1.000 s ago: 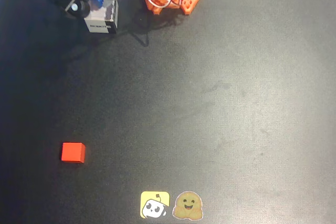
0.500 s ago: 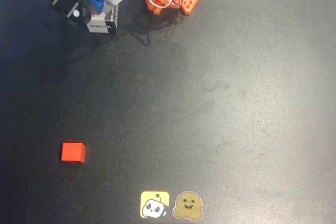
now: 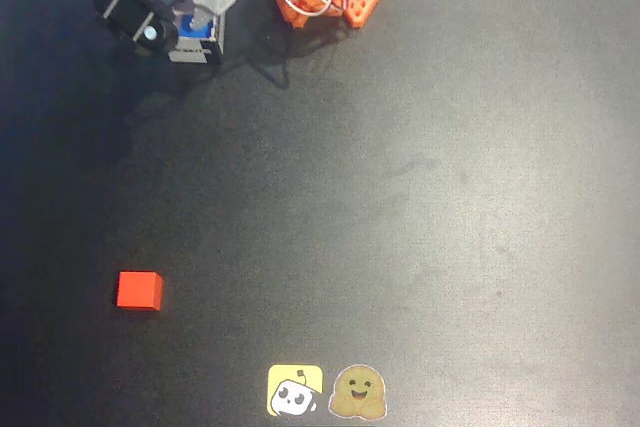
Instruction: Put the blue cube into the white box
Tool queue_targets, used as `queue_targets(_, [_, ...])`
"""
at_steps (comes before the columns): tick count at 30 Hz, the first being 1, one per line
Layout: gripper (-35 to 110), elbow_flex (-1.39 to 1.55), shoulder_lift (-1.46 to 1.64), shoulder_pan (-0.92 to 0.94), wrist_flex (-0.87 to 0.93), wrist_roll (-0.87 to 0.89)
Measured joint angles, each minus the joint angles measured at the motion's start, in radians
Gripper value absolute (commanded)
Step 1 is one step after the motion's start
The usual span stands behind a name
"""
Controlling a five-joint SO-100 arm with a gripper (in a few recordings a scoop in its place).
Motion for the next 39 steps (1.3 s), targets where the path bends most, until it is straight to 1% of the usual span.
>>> queue_targets(8, [0,0.020,-0.012,0.015,-0.075,-0.009])
queue_targets(13, [0,-0.106,-0.161,-0.097,-0.124,-0.008])
queue_targets(16, [0,-0.224,-0.293,-0.204,-0.133,0.014])
queue_targets(19, [0,-0.282,-0.325,-0.333,-0.143,0.071])
queue_targets(30, [0,-0.336,-0.331,-0.922,-0.152,0.419])
queue_targets(34, [0,-0.284,-0.225,-1.037,-0.156,0.456])
queue_targets(39, [0,-0.198,-0.069,-1.088,-0.127,0.459])
